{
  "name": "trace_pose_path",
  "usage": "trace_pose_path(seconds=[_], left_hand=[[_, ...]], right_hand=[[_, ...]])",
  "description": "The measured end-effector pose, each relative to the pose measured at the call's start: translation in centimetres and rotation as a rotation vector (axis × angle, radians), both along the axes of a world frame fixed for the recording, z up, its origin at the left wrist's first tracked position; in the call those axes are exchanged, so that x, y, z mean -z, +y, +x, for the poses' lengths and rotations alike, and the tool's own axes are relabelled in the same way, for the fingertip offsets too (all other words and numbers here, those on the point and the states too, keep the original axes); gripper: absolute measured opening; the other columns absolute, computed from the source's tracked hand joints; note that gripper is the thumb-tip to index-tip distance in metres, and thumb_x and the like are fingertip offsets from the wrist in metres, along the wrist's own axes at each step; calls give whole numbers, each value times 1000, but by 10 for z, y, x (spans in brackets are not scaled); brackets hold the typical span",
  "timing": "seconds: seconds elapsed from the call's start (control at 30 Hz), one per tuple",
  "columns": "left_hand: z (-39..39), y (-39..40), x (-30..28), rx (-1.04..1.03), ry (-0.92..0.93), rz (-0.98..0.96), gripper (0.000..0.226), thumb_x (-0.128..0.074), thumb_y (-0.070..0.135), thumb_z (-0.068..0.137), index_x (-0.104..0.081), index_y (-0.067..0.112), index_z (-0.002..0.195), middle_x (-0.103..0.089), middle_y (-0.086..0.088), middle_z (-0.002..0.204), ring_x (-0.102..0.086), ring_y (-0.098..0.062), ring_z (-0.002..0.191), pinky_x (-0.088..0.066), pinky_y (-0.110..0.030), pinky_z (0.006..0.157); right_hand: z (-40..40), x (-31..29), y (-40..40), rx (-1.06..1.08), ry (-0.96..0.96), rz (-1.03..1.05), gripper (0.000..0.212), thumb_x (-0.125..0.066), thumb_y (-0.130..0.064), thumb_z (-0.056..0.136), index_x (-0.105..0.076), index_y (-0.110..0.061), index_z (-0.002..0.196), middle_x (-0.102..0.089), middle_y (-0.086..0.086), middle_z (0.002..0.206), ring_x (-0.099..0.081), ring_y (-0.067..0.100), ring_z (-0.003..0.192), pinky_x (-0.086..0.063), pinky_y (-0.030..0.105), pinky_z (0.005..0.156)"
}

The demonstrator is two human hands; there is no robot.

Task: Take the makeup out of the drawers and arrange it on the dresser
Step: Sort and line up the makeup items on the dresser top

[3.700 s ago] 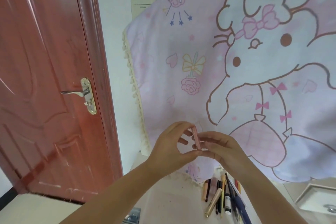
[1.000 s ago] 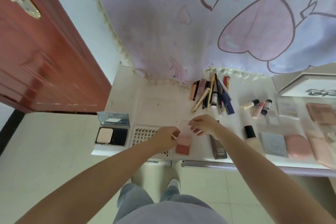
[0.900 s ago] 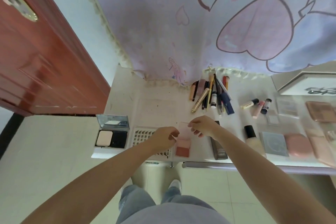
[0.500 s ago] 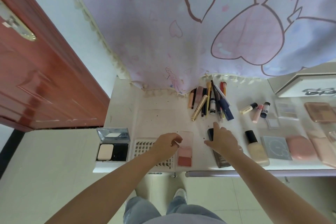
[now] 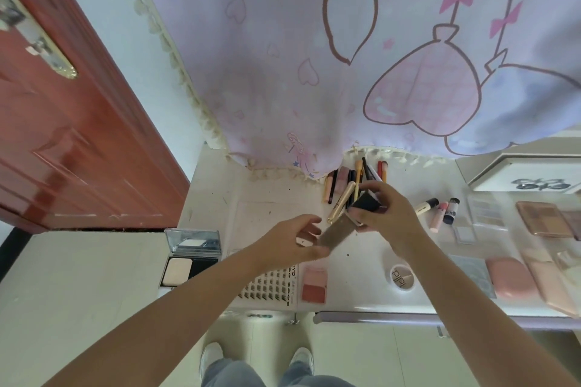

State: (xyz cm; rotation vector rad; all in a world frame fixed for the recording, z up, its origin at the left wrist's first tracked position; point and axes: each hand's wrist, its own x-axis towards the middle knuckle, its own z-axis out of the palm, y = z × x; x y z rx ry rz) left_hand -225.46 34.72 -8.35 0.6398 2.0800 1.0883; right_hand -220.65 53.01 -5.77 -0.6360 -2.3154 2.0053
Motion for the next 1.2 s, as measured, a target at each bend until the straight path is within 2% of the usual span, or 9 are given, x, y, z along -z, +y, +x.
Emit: trace_pose_path(seconds=[0.2, 0.27, 0.37, 0.5, 0.67, 0.87, 1.03, 1.13, 1.2], left_hand=[[-2, -3, -9, -121, 385, -84, 35, -63, 7, 77, -54, 11, 111, -54, 1, 88, -50, -15, 80, -37, -16, 63], [-4, -13, -10, -113, 501, -169, 33, -59, 5, 76, -56, 9, 108, -60, -6, 94, -52, -18, 83, -37, -21, 66], [-6, -26, -15, 45, 632, -317, 36, -55, 10, 79, -54, 13, 115, -60, -4, 110, -54, -19, 99, -39, -23, 77], [-6, -36, -24, 164, 819, -386, 39, -55, 9, 78, -53, 11, 117, -59, -6, 112, -54, -22, 103, -42, -27, 79], [-7, -51, -32, 253, 1002, -338, 54, -83, 20, 21, -63, 17, 71, -60, 6, 60, -58, -9, 49, -39, -15, 35], [1, -58, -39, 290, 1029, -344, 60, -84, 25, 23, -60, 17, 77, -60, 6, 62, -58, -7, 49, -41, -15, 36], [-14, -88, -51, 16, 872, -487, 37, -57, 16, 84, -48, 14, 120, -56, -2, 115, -54, -16, 104, -44, -24, 84], [-23, -100, -52, -102, 888, -403, 44, -77, 5, 59, -62, 5, 101, -66, -10, 89, -66, -27, 78, -50, -29, 59], [-24, -92, -42, -22, 970, -385, 54, -87, 4, 31, -65, 6, 81, -66, -5, 65, -63, -18, 52, -41, -17, 42]], right_hand=[[-4, -5, -26, -108, 29, -202, 32, -63, 11, 75, -53, -18, 83, -53, 8, 89, -59, 23, 79, -59, 29, 61], [-6, 1, -26, -308, 15, 103, 32, -68, 1, 74, -51, -24, 83, -56, 1, 86, -57, 20, 80, -55, 29, 70], [-11, -2, -28, -730, -72, 585, 28, -69, -20, 76, -52, -25, 97, -50, -18, 79, -49, -2, 71, -40, 9, 64], [-16, -9, -41, -935, -123, 726, 27, -64, -30, 81, -51, -18, 101, -43, -17, 72, -41, -4, 63, -32, 10, 56], [-15, -19, -48, -999, -101, 735, 22, -61, -30, 83, -39, -28, 83, -42, -14, 70, -40, -1, 60, -30, 13, 54], [-8, -28, -52, -1010, -40, 793, 22, -59, -32, 84, -39, -23, 86, -41, -15, 71, -39, -1, 61, -31, 14, 55], [-4, -44, -12, -805, -91, 873, 26, -64, -31, 81, -39, -27, 73, -43, -12, 69, -43, 5, 62, -32, 12, 53], [-7, -51, 1, -727, -91, 858, 26, -67, -32, 78, -52, -14, 90, -49, -8, 73, -47, 7, 66, -35, 11, 55], [-11, -52, -10, -747, -42, 838, 27, -68, -31, 77, -52, -18, 94, -49, -13, 76, -48, 4, 69, -34, 10, 58]])
